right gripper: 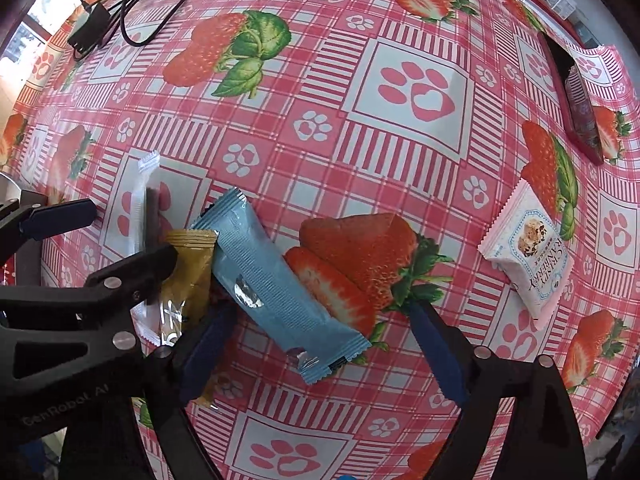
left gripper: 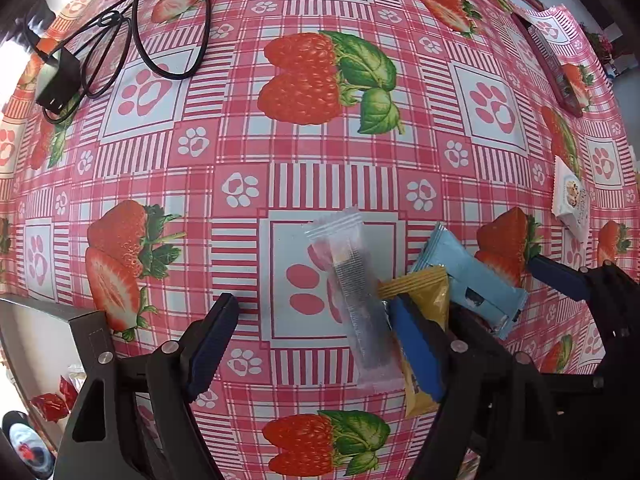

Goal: Organize snacks

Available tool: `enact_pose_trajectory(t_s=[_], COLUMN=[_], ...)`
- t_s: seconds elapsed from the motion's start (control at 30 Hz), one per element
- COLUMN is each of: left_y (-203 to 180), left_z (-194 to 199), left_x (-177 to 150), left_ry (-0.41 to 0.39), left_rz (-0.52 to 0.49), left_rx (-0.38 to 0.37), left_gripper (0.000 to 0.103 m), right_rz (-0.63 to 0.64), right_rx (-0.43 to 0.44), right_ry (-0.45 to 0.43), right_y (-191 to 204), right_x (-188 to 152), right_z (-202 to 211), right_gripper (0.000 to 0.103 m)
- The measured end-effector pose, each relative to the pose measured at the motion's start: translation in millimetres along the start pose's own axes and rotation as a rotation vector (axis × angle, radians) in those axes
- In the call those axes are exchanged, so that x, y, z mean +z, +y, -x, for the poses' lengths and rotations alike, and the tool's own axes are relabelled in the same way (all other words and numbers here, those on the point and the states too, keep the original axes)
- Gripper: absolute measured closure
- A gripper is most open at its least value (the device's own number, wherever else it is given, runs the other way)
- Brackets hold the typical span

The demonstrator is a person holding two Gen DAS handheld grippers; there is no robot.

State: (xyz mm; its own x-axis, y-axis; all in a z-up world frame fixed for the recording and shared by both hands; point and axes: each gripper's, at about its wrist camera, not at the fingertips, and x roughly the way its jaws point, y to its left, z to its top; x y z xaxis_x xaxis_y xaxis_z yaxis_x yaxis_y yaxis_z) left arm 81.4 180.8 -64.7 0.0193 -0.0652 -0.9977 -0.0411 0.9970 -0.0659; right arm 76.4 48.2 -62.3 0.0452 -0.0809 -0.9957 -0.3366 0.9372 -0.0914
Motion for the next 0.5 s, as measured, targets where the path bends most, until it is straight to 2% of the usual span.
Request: enact_pose_trajectory(t_s=[0.03,0.07,0.1,0.13,0.2,0.27,0.3,0.37,0.5], left_y=[0.6,1.0,-0.4,-2.2,-4.8,-9.1,-9.0,-2.9,7.0], left_z=[0.3,0.8,1.1,3.2,11.6,18.4,19.2,21.1,21.8], left_x=[-0.2,-0.4,-0.8,-3.8,-16.4,-32.1,-37.8,-59.3,-122.0], left_ry=[-0.004,-0.005,-0.009,-0.020,-0.042,-0.041,-0.038,-0.028,0.003], left_rz=[0.004,0.005,-0.003,-0.019,-0.055,-0.097,-0.107,-0.111,-0.134], left_rx=[0.003,0.010,0.031,0.047,0.038,0.057,0.056,0.044,0.042], left_gripper=[0.022,0.024,0.031,0.035,0.062,0.078,0.082,0.082,0.082], right_rz=[0.007,0.022,0.042,0.051,0.011,-0.058,-0.085,-0.122,-0.157], right_rx=[-0.002,-0.015,-0.038,-0.050,-0.020,0.019,0.035,0.061,0.075], right_ry=[-0.013,-0.022,-0.023,-0.023,-0.021,-0.009,-0.001,0.011,0.047], right_y=[1.7,3.8,6.7,5.5,-1.7,-18.2,-25.4,-35.9,-41.8], right_x=[5.2,5.8,5.4,6.0,0.5,-11.6,-18.7,-33.5,-74.3], right_z=[5.5,9.4,11.9,12.7,14.5,15.6,16.5,15.7,14.6], right_gripper=[0.033,0.054,0.070,0.075,0.077,0.077,0.077,0.077,0.077])
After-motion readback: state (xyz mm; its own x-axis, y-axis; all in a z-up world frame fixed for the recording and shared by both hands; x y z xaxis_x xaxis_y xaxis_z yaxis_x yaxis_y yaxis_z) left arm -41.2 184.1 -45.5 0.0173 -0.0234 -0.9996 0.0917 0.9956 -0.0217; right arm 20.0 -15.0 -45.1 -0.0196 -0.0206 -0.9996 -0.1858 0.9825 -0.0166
